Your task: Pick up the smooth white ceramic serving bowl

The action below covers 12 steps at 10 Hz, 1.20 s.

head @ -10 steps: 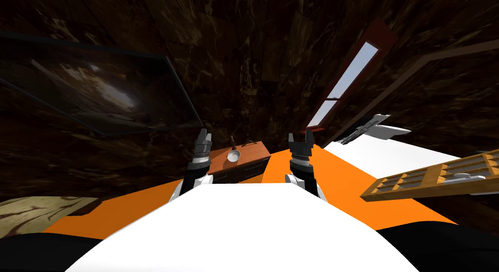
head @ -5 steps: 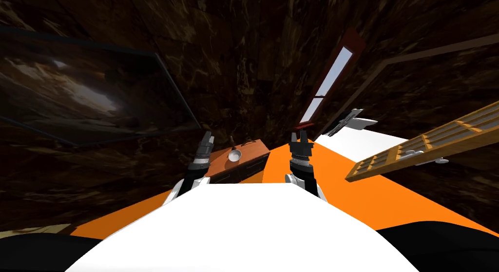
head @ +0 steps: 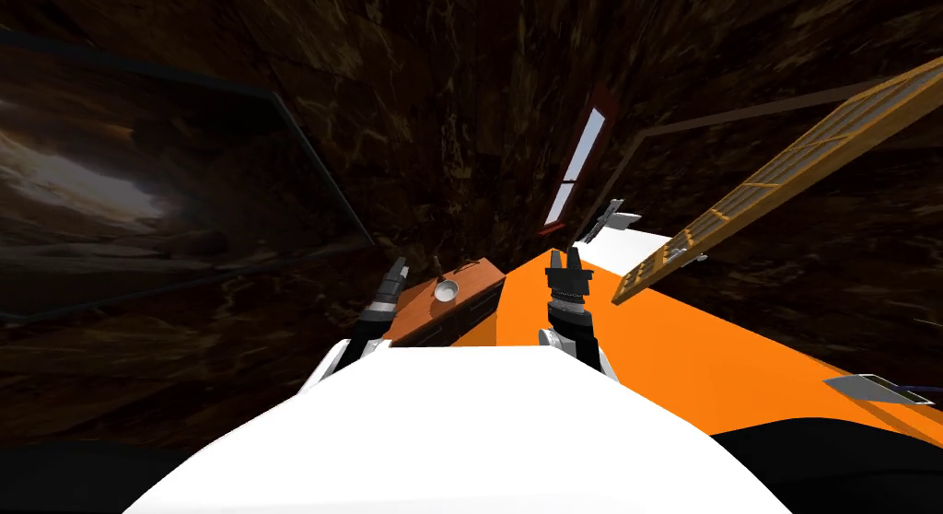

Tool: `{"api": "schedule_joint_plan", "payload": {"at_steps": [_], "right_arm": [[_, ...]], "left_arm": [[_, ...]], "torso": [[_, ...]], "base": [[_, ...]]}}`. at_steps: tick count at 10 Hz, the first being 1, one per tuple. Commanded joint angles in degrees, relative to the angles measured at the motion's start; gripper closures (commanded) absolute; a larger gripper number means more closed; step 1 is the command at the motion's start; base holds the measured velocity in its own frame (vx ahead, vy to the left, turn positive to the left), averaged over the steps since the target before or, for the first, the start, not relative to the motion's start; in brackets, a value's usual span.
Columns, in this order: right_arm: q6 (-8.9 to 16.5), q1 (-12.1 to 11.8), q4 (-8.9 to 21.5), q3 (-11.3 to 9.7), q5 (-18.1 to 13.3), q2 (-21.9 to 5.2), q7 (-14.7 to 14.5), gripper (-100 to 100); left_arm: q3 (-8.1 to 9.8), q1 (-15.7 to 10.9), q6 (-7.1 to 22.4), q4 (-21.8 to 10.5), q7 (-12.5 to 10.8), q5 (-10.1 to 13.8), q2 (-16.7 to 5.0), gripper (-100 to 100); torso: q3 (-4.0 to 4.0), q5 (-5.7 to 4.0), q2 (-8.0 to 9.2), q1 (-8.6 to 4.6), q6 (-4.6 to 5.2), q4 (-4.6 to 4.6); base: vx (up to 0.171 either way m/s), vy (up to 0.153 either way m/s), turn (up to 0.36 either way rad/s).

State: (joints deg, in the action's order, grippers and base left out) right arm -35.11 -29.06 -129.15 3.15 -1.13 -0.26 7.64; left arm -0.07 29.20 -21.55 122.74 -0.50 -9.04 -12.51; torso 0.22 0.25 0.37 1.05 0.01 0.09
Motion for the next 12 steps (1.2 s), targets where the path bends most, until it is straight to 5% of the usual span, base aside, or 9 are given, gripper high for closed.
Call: {"api": "schedule_joint_plan", "payload": {"at_steps": [1,5,12], "right_arm": [[0.00,0.00,0.00,0.00,0.00,0.00,0.00,0],[0.00,0.00,0.00,0.00,0.00,0.00,0.00,0],[0.00,-0.02,0.00,0.00,0.00,0.00,0.00,0]], "left_arm": [[0.42,0.40,1.64,-1.62,-2.63,-0.48,-1.93,-100],[1.66,0.91,5.00,-8.08,-9.43,-1.84,-5.88,-100],[2.90,1.87,8.59,-15.84,-18.80,-3.30,-9.14,-100]], "torso": [[0.00,0.00,0.00,0.00,0.00,0.00],[0.01,-0.01,0.01,-0.08,-0.02,0.01],[-0.25,-0.09,-0.44,-0.37,-0.04,-0.09]], "base": [[-0.155,0.202,-0.427],[-0.165,0.199,-0.437],[-0.084,0.088,-0.325]]}}
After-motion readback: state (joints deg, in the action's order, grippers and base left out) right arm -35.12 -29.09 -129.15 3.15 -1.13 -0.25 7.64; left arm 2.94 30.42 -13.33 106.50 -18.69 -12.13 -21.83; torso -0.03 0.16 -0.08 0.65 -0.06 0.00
